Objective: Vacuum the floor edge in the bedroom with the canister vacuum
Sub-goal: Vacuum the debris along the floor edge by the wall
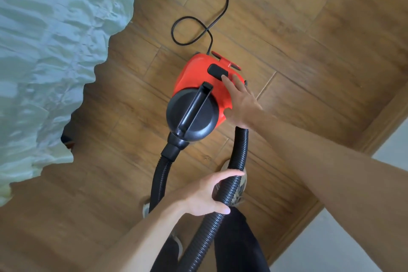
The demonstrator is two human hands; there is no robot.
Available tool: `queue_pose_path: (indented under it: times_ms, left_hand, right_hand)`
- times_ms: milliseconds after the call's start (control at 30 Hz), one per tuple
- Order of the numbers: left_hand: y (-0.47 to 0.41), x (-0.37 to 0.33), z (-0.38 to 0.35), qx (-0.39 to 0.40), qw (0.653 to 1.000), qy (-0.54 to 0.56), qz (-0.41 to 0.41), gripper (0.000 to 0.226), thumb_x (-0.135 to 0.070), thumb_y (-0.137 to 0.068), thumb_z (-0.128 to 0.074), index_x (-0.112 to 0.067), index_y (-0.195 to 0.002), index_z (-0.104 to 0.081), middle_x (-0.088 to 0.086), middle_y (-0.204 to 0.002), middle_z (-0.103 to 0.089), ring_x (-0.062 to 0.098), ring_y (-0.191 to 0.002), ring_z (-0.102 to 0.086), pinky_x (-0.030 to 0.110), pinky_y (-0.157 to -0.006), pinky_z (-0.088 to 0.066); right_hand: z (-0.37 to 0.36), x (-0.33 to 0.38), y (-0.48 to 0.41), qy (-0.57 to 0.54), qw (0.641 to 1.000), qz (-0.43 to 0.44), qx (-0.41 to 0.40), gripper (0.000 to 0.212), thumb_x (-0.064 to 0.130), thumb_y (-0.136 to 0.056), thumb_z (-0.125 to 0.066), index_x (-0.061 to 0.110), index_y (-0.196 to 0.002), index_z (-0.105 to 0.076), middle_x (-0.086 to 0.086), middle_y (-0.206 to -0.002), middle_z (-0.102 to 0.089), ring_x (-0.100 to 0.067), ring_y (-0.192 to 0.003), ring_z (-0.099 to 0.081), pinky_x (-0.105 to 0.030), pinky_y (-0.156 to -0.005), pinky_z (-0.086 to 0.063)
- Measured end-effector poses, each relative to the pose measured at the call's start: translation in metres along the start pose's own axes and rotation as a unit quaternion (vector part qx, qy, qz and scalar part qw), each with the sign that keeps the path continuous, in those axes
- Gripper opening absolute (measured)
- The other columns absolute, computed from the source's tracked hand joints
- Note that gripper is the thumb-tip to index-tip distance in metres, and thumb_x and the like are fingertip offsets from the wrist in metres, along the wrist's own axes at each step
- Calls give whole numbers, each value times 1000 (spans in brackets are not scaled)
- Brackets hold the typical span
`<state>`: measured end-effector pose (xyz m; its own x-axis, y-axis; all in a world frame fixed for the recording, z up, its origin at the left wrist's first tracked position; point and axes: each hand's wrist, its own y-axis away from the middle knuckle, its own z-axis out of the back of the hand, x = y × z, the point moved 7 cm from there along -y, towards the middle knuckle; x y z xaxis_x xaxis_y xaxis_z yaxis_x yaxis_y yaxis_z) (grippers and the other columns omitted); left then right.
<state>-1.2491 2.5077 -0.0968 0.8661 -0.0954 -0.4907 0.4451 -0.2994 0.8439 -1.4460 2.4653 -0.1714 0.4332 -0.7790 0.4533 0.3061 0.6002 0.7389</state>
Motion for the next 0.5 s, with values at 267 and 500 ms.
queue_pose_path:
  times_ms: [267,500]
  left_hand:
    - [-3,-9,-1,7,1000,-19,2,86,-13,-84,-74,-62,-141,-32,-26,-145,-40,1,-124,-48,14,-87,-42]
    - [0,-15,-13,22,999,-33,8,86,-14,-86,-75,-54,-147,-31,-25,-146,-38,-4,-126,-38,22,-101,-33]
  right_hand:
    - [-58,-86,104,-340,924,-164,60,71,32,-95,-64,52,-150,-24,-11,-148,-41,-28,-137,-42,-51,-112,-39]
    - [-78,-83,127,-467,859,-168,125,69,9,-92,-70,38,-146,-39,-12,-115,-63,-24,-101,-70,-40,-87,-60]
